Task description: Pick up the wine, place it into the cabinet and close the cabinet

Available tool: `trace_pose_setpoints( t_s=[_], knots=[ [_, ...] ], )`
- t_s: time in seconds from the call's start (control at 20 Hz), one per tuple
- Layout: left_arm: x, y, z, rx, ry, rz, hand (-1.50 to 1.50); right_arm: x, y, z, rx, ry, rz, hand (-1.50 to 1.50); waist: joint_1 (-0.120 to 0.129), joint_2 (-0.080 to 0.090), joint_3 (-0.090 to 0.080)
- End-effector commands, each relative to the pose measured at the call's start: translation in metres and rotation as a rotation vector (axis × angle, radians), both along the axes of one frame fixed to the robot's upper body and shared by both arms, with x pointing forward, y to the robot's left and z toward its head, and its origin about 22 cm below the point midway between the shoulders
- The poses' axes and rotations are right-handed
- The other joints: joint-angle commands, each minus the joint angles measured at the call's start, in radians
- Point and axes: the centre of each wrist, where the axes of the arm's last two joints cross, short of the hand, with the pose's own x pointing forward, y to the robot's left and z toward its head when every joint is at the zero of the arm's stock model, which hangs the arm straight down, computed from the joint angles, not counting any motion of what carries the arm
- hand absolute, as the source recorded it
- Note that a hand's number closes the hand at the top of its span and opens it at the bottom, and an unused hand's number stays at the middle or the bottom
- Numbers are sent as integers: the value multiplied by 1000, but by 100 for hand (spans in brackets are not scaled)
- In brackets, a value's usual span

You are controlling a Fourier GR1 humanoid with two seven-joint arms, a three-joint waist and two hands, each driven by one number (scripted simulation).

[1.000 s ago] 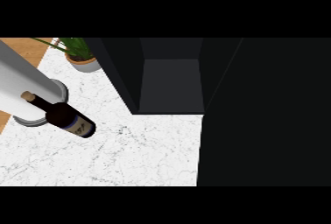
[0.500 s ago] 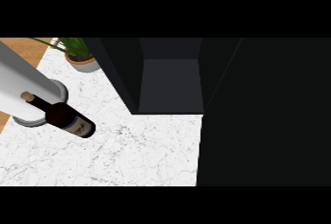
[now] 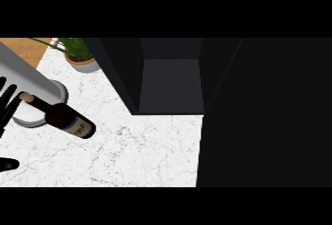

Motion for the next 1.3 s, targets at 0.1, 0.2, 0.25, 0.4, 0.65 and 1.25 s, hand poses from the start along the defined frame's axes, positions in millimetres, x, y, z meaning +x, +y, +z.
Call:
trace_pose_setpoints(
  t_s=[0.1, 0.2, 0.25, 0.4, 0.65, 1.25],
  knots=[
    [3, 3, -44, 20, -13, 65, -150, -28, -6, 21, 41, -54, 33, -150, -4, 1, -1],
    [13, 11, -43, 49, -6, 78, -150, -29, -5, 20, 36, -42, 38, -150, -3, 1, 0],
    [22, 9, -49, 40, -6, 85, -150, -18, -13, 14, 36, -52, 29, -150, -4, 2, 0],
    [17, 11, -62, 28, 2, 72, -150, -40, 2, 22, 52, -56, 43, -150, -3, -1, -1],
    [27, 18, -59, 8, 6, 63, -150, -33, -3, 20, 39, -40, 33, -150, 1, -1, 0],
    [24, 30, -110, 32, 26, 14, -150, -35, -9, 17, 44, -56, 26, -150, -1, 0, 0]
  ],
)
